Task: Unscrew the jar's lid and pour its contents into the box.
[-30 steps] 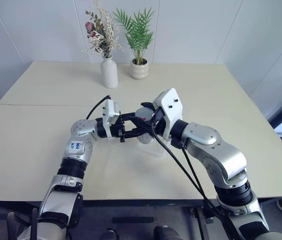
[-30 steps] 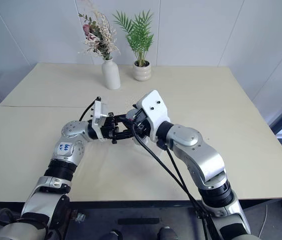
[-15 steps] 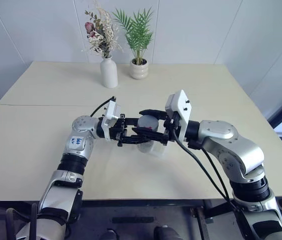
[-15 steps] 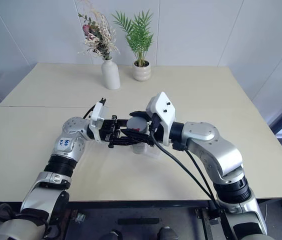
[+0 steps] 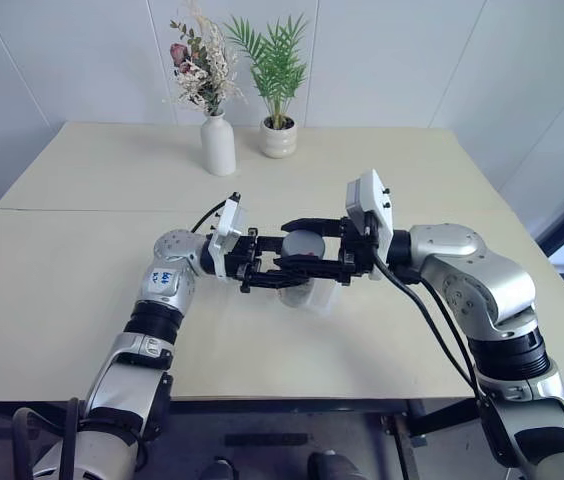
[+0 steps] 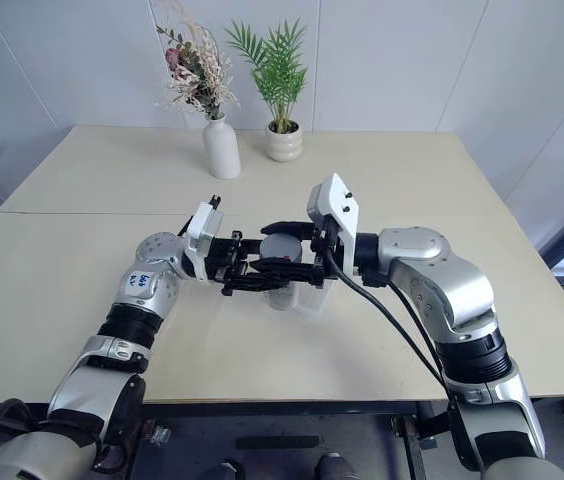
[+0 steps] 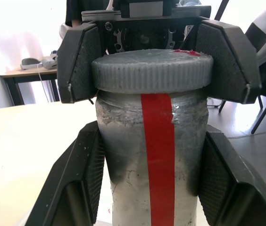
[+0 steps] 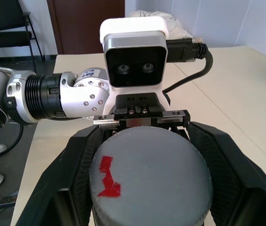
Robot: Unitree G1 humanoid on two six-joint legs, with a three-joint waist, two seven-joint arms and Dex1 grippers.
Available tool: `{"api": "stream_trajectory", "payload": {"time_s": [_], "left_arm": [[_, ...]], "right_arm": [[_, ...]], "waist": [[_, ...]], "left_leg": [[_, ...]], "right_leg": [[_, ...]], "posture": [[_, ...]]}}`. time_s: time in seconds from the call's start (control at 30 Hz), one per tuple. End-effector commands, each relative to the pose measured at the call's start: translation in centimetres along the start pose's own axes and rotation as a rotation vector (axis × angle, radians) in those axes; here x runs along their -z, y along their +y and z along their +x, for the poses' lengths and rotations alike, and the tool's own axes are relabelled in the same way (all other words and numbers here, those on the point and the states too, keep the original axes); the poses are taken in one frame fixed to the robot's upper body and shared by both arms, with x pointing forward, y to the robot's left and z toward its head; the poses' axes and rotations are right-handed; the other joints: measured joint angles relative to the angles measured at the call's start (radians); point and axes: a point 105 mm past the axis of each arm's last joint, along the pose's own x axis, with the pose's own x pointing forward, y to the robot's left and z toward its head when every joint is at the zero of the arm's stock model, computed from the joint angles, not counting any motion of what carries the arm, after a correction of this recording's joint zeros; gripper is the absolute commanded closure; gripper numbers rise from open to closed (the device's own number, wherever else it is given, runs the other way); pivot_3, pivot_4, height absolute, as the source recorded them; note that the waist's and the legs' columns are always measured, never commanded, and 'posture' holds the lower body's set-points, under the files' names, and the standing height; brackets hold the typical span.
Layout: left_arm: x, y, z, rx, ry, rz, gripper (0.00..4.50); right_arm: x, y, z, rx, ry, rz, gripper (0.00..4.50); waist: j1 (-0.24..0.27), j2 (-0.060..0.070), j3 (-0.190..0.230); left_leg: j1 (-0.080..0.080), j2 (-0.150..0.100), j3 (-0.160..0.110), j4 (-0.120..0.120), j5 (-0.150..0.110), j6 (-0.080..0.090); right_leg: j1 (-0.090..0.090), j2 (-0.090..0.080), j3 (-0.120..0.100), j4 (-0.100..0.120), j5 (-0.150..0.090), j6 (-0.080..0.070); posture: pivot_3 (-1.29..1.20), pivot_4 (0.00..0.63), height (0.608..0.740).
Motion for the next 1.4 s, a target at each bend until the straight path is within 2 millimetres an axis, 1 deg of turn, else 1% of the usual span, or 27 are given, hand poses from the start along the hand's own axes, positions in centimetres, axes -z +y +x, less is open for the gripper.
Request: {"api": "stream_trajectory", "payload": {"time_s": [0.03, 0.23, 0.37, 0.43, 0.47, 0.53, 0.57, 0.83, 1.07, 1.4], "left_arm": [[-1.1, 0.5, -0.7, -0.015, -0.021, 0.026, 2.22], [-1.1, 0.5, -0.3, -0.003, -0.026, 0.032, 2.22], [-1.0, 0.4, -0.1, 0.006, -0.025, 0.037, 2.22], [-1.0, 0.4, 0.0, 0.010, -0.025, 0.039, 2.22], [-1.0, 0.4, 0.1, 0.014, -0.024, 0.041, 2.22], [-0.9, 0.4, 0.1, 0.020, -0.019, 0.046, 2.22], [-0.9, 0.4, 0.1, 0.021, -0.018, 0.047, 2.22], [-0.8, 0.2, 0.1, 0.034, -0.017, 0.059, 2.22], [-1.2, 0.0, 0.7, 0.070, -0.023, 0.108, 2.22], [-1.3, 0.3, 1.0, 0.057, -0.035, 0.129, 2.22]], "right_arm": [[-3.3, 2.1, 0.1, -0.150, -0.133, -0.058, 1.90], [-3.0, 2.0, 0.2, -0.149, -0.098, -0.092, 1.90], [-3.2, 1.7, 0.4, -0.121, -0.111, -0.103, 1.90], [-3.0, 1.4, 0.4, -0.110, -0.100, -0.112, 1.16], [-2.9, 1.5, 0.4, -0.113, -0.091, -0.116, 0.91], [-3.0, 1.3, 0.4, -0.101, -0.089, -0.123, 0.17], [-3.1, 1.2, 0.4, -0.092, -0.094, -0.122, 0.04], [-3.6, 0.8, 0.3, -0.054, -0.086, -0.140, 0.04], [-2.6, 0.2, 0.5, -0.035, -0.059, -0.115, 0.04], [-1.1, -0.6, 1.0, -0.012, -0.012, -0.134, 0.04]], "waist": [[0.000, 0.000, 0.000], [0.000, 0.000, 0.000], [0.000, 0.000, 0.000], [0.000, 0.000, 0.000], [0.000, 0.000, 0.000], [0.000, 0.000, 0.000], [0.000, 0.000, 0.000], [0.002, 0.000, 0.000], [0.001, 0.000, 0.000], [0.002, 0.000, 0.000]], "left_leg": [[0.000, 0.000, 0.000, 0.000, 0.000, 0.000], [0.000, 0.000, 0.000, 0.001, 0.000, 0.000], [0.000, 0.000, 0.000, 0.001, 0.000, 0.000], [0.000, 0.000, 0.000, 0.001, 0.000, 0.000], [0.000, 0.000, 0.000, 0.001, 0.000, 0.000], [0.000, 0.000, 0.000, 0.002, 0.000, 0.000], [0.000, 0.000, 0.000, 0.002, 0.000, 0.000], [-0.001, 0.000, 0.000, 0.002, 0.000, 0.000], [-0.001, 0.000, 0.000, 0.002, 0.000, 0.000], [-0.001, 0.000, 0.000, 0.002, 0.000, 0.000]], "right_leg": [[0.000, 0.000, 0.000, 0.000, 0.000, 0.000], [0.000, 0.000, 0.000, 0.001, 0.000, 0.000], [0.000, 0.000, 0.000, 0.001, 0.000, 0.000], [0.000, 0.000, 0.000, 0.001, 0.000, 0.000], [0.000, 0.000, 0.000, 0.001, 0.000, 0.000], [0.000, 0.000, 0.000, 0.001, 0.000, 0.000], [0.000, 0.000, 0.000, 0.001, 0.000, 0.000], [0.000, 0.000, 0.000, 0.001, 0.000, 0.000], [0.000, 0.000, 0.000, 0.001, 0.000, 0.000], [0.000, 0.000, 0.000, 0.001, 0.000, 0.000]], "posture": [[0.00, 0.150, 0.740], [0.00, 0.150, 0.740], [0.00, 0.150, 0.740], [0.00, 0.150, 0.740], [0.00, 0.150, 0.740], [0.00, 0.150, 0.740], [0.00, 0.150, 0.740], [0.00, 0.150, 0.740], [0.00, 0.150, 0.740], [0.00, 0.150, 0.740]]}}
